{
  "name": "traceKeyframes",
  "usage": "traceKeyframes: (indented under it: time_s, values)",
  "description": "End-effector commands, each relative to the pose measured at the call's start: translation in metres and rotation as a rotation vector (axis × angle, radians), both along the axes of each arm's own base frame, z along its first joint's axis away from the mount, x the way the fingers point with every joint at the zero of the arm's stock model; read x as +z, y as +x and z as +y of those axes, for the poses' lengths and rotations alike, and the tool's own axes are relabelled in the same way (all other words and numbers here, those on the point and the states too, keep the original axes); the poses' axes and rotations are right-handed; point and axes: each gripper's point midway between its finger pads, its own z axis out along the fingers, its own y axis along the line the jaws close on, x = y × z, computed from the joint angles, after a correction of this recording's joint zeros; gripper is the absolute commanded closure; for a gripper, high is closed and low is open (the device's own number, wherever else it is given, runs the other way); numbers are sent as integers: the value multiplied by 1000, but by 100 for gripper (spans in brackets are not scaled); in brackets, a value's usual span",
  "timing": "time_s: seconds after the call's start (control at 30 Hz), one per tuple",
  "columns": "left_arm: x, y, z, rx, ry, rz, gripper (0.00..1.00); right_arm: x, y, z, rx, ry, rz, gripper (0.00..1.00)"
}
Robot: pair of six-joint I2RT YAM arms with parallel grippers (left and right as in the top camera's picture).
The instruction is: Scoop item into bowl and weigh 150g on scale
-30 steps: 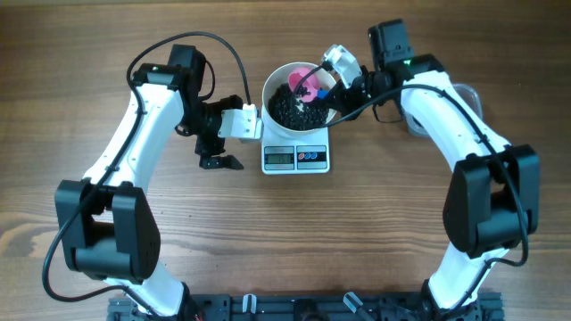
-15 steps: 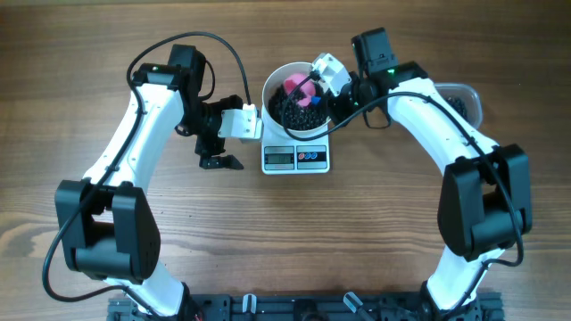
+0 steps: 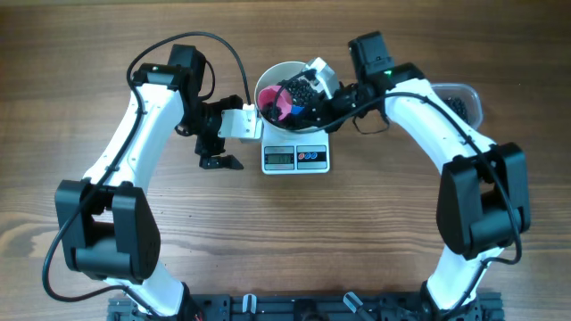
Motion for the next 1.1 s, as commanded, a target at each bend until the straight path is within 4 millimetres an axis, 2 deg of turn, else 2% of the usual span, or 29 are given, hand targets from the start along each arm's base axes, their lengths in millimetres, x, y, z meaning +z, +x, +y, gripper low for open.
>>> traceKeyframes:
  time_s: [0.0,0.1,0.23,0.4,0.47,0.57,0.7,0.83,1.07]
  values:
    - [-1,-2,-1,-1,0,8,0,4,5,-12,-44,71,69,96]
    - [-1,-2,-1,-1,0,8,0,4,12,-24,-75,72,68,96]
    - [-1,-2,-1,-1,0,8,0,8,20,-28,-82,79,36,96]
    - [-1,-2,-1,-1,-1,8,0,37,44,-37,-117,2,-129,96]
    - [-1,-2,-1,-1,0,8,0,48,47,-43,-146,-42,-178,96]
    - [-1,-2,-1,-1,0,8,0,55,46,-46,-150,-52,-194,96]
    - [-1,-2,-1,-1,0,8,0,49,36,-48,-136,-76,-159,96]
    - [-1,-2,-1,-1,0,8,0,34,25,-60,-158,-165,-89,96]
    - [-1,-2,-1,-1,0,8,0,31,18,-61,-139,-177,-69,96]
